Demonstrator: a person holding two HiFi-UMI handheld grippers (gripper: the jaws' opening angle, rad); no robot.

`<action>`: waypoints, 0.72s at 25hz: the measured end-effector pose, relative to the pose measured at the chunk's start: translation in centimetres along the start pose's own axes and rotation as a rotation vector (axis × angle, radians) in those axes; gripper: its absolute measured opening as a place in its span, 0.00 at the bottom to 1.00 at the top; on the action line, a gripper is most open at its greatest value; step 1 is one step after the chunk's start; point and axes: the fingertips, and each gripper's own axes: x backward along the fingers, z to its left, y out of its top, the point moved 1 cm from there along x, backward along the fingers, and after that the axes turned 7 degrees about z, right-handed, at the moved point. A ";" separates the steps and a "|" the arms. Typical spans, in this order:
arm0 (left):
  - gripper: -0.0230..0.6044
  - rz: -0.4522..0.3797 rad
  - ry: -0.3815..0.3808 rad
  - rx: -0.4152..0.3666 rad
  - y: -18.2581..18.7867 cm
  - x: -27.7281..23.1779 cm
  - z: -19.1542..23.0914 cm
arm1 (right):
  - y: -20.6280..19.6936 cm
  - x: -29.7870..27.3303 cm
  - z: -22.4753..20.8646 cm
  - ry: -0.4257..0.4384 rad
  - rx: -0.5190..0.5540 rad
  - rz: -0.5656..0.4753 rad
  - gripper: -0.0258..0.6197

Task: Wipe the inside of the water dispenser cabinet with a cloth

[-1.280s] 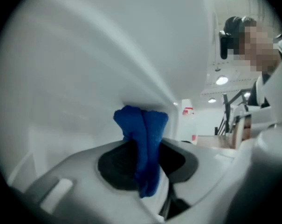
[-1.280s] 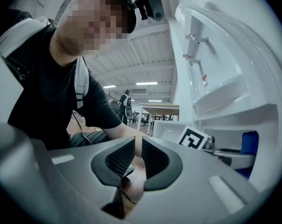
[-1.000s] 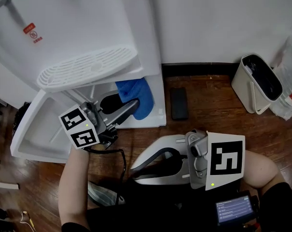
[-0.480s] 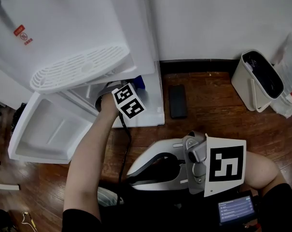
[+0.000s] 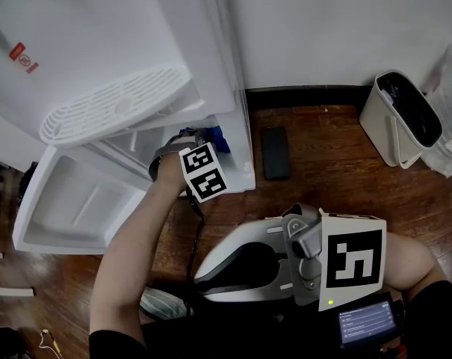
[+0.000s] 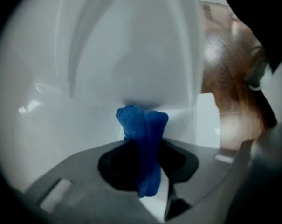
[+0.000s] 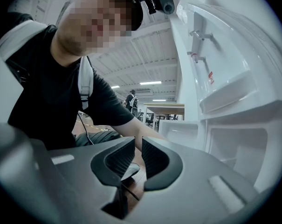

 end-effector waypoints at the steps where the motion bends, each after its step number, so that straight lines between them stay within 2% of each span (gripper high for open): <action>1: 0.22 0.003 -0.028 -0.014 -0.1 0.8 -1.3 | 0.0 0.1 0.1 0.000 0.000 0.001 0.12; 3: 0.22 0.008 -0.104 -0.049 -0.4 2.5 -3.9 | 0.1 0.1 0.2 0.002 0.004 0.003 0.12; 6: 0.22 0.001 -0.258 -0.066 -1.1 4.9 -6.7 | 0.1 0.2 0.3 0.000 -0.001 -0.001 0.12; 7: 0.22 -0.002 -0.283 -0.061 -1.4 5.7 -6.7 | 0.2 0.3 0.2 0.000 -0.012 -0.005 0.12; 8: 0.22 -0.005 -0.271 -0.051 -1.8 6.3 -5.8 | 0.2 0.4 0.1 0.001 -0.029 -0.014 0.12; 9: 0.22 -0.004 -0.222 -0.036 -2.1 6.5 -4.2 | 0.4 0.7 0.0 0.000 -0.049 -0.030 0.12; 11: 0.22 0.024 -0.058 -0.025 -2.8 5.9 0.0 | 1.2 1.1 -0.7 -0.014 -0.092 -0.086 0.12; 13: 0.22 0.096 0.108 -0.060 -3.8 3.9 3.6 | 1.7 1.2 -1.3 -0.031 -0.115 -0.129 0.12; 14: 0.22 0.142 0.166 -0.079 -4.3 2.7 4.8 | 1.8 1.2 -1.4 -0.035 -0.117 -0.134 0.12; 16: 0.22 0.231 0.216 -0.092 -5.3 0.0 6.0 | 1.5 1.1 -1.3 -0.035 -0.114 -0.120 0.12; 18: 0.22 0.307 0.219 -0.088 -6.3 -2.1 6.4 | 1.2 1.0 -1.2 -0.035 -0.115 -0.105 0.12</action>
